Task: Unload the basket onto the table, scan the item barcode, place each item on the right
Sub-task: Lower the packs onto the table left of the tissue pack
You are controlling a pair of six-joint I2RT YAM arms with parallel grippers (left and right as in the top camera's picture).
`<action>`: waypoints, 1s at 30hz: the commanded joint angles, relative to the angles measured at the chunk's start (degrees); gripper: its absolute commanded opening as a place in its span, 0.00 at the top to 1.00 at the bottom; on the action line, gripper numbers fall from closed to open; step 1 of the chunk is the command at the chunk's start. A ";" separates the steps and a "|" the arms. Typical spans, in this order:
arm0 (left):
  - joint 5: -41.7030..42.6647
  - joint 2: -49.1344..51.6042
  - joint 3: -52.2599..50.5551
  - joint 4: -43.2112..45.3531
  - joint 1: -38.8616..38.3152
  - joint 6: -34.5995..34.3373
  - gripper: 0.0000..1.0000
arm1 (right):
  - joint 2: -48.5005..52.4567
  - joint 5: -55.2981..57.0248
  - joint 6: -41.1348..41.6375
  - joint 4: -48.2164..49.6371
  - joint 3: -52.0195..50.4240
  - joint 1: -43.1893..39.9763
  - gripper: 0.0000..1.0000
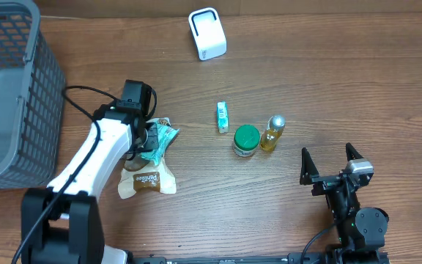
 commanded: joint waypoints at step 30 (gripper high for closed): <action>9.14 0.35 2.43 -7.74 1.09 -1.46 0.39 | -0.46 0.20 0.26 0.20 -0.61 -0.26 0.00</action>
